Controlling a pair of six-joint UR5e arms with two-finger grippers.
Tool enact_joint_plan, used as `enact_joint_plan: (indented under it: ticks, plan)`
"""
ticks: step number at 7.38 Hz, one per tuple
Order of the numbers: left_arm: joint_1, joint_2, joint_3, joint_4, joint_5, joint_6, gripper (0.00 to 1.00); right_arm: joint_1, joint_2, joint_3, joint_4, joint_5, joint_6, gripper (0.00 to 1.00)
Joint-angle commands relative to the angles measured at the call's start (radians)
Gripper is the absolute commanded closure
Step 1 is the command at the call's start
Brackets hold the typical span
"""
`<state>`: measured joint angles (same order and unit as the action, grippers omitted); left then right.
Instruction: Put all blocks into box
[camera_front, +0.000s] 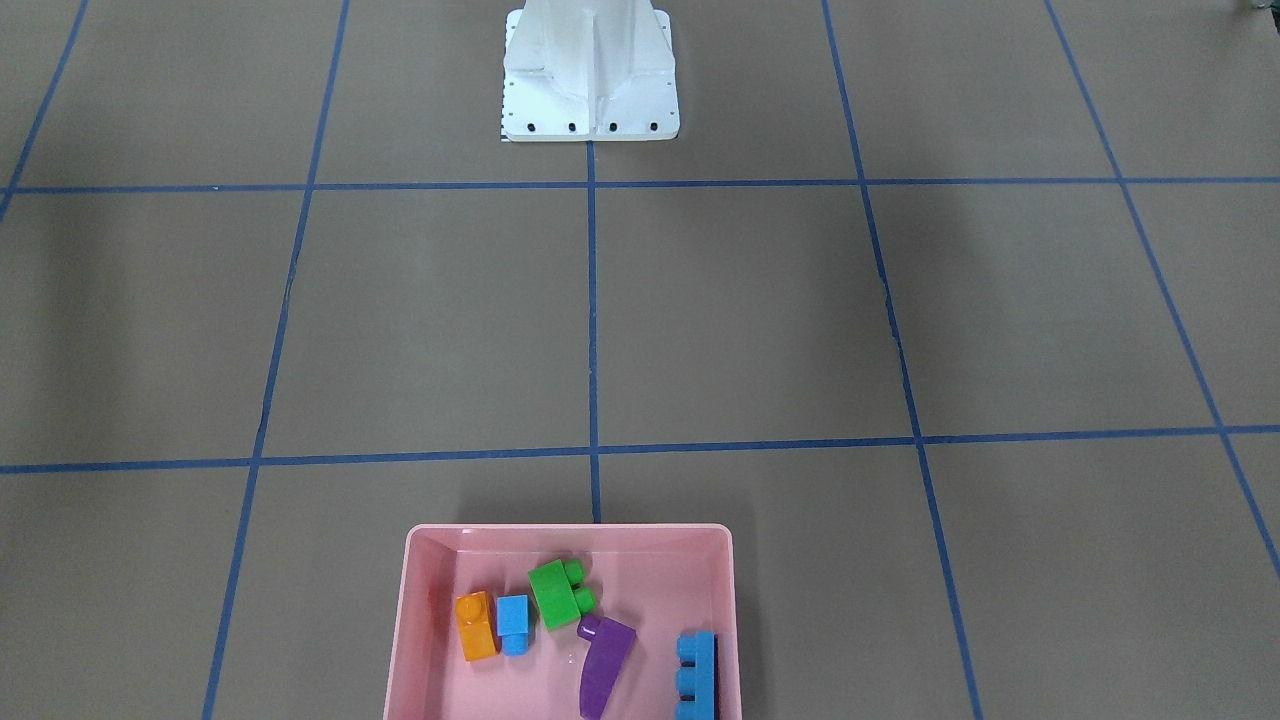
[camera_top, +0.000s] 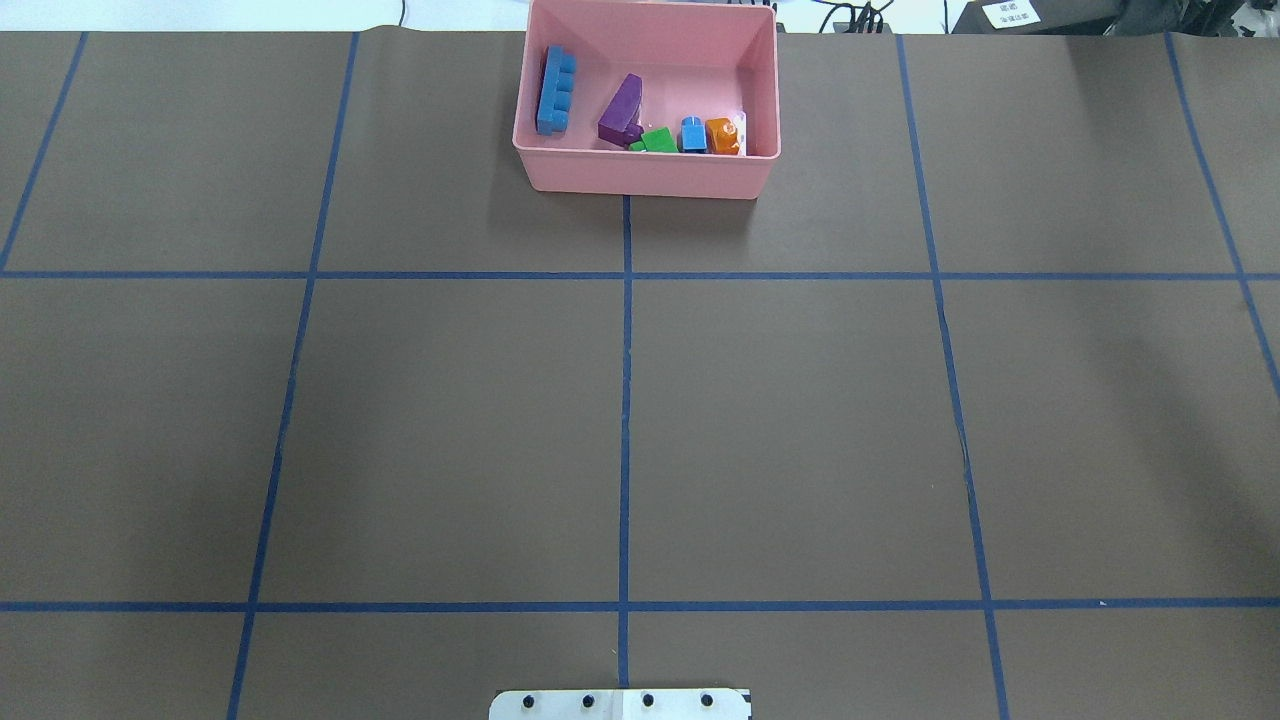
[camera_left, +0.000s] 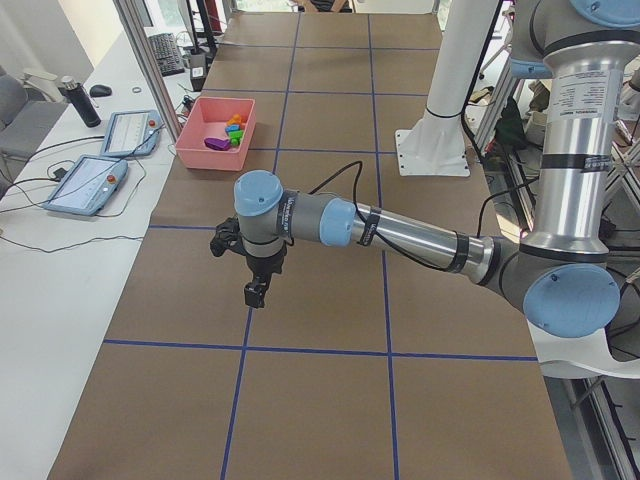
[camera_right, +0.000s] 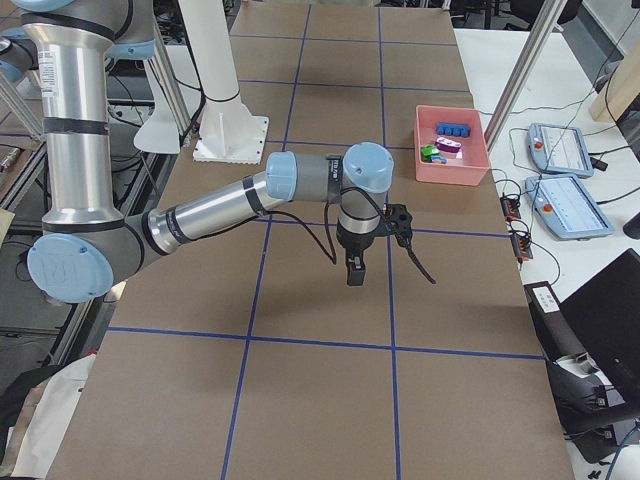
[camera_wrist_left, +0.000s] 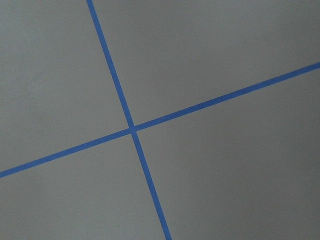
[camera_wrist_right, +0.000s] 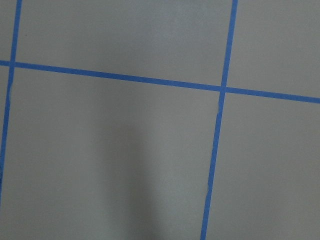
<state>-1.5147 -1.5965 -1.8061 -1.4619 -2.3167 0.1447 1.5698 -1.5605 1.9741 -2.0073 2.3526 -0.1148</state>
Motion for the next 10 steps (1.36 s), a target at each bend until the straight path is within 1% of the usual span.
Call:
enact_joint_plan:
  ticks: [1, 2, 5, 6, 7, 8, 10]
  plan:
    - [-0.001, 0.003, -0.004, 0.027, -0.018, -0.008, 0.0, -0.008, -0.001, -0.03, 0.015, -0.004, 0.012, 0.0]
    - [-0.002, -0.016, -0.007, 0.088, -0.03, -0.007, 0.0, -0.031, -0.001, -0.072, 0.039, -0.004, 0.012, 0.0]
    - [-0.004, -0.031, 0.005, 0.083, -0.03, -0.005, 0.0, -0.036, -0.001, -0.171, 0.143, -0.007, 0.011, 0.0]
    - [-0.004, -0.031, -0.005, 0.083, -0.033, -0.005, 0.0, -0.034, -0.001, -0.173, 0.172, -0.006, 0.014, 0.0]
    - [-0.004, -0.02, -0.006, 0.084, -0.033, -0.001, 0.0, -0.034, 0.002, -0.175, 0.179, -0.009, 0.003, 0.0]
    - [-0.005, -0.013, -0.022, 0.087, -0.032, -0.005, 0.0, -0.059, 0.008, -0.176, 0.177, -0.013, 0.009, 0.0]
    - [-0.004, -0.01, 0.004, 0.089, -0.032, -0.008, 0.0, -0.067, 0.01, -0.173, 0.177, -0.009, 0.017, 0.0]
